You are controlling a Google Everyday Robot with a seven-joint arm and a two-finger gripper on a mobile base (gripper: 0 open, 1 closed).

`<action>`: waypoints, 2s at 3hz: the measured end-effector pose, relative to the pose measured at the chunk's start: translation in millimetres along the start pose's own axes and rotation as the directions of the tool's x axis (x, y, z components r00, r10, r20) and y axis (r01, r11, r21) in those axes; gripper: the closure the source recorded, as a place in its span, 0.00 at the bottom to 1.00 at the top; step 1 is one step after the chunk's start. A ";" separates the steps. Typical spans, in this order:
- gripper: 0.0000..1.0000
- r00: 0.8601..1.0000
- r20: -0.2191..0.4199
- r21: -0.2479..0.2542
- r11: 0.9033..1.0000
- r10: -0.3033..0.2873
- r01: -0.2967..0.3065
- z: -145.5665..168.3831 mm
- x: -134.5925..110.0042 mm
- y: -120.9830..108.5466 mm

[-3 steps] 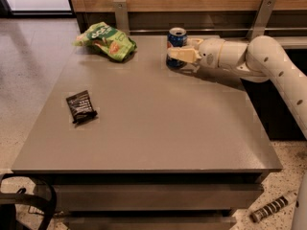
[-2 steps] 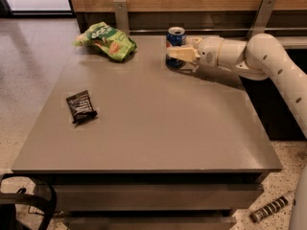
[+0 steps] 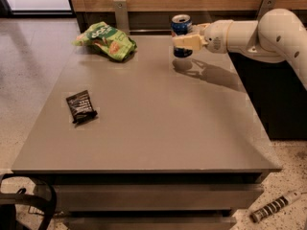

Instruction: Knock pepsi can over

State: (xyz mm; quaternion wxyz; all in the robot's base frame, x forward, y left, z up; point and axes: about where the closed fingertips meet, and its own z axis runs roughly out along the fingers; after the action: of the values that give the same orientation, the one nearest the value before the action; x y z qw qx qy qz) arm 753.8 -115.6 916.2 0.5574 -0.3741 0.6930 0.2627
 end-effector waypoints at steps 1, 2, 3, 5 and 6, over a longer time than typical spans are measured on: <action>1.00 0.989 -0.138 0.036 0.998 -0.048 0.054 -20.2 -19.0 6.6; 1.00 0.965 -0.254 0.054 0.995 -0.064 0.080 -32.8 -26.8 7.0; 1.00 0.928 -0.366 0.061 0.994 -0.065 0.094 -42.0 -29.7 7.4; 1.00 0.831 -0.551 0.022 0.994 -0.079 0.109 -39.0 -12.0 8.8; 1.00 0.794 -0.602 0.002 0.994 -0.084 0.106 -34.5 0.4 9.0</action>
Offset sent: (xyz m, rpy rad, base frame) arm -0.0335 -0.0377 0.0503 -0.4227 0.1551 -0.1043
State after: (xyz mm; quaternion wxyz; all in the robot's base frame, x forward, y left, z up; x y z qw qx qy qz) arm 726.6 -137.4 923.6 0.3282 -0.4623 0.8188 0.0901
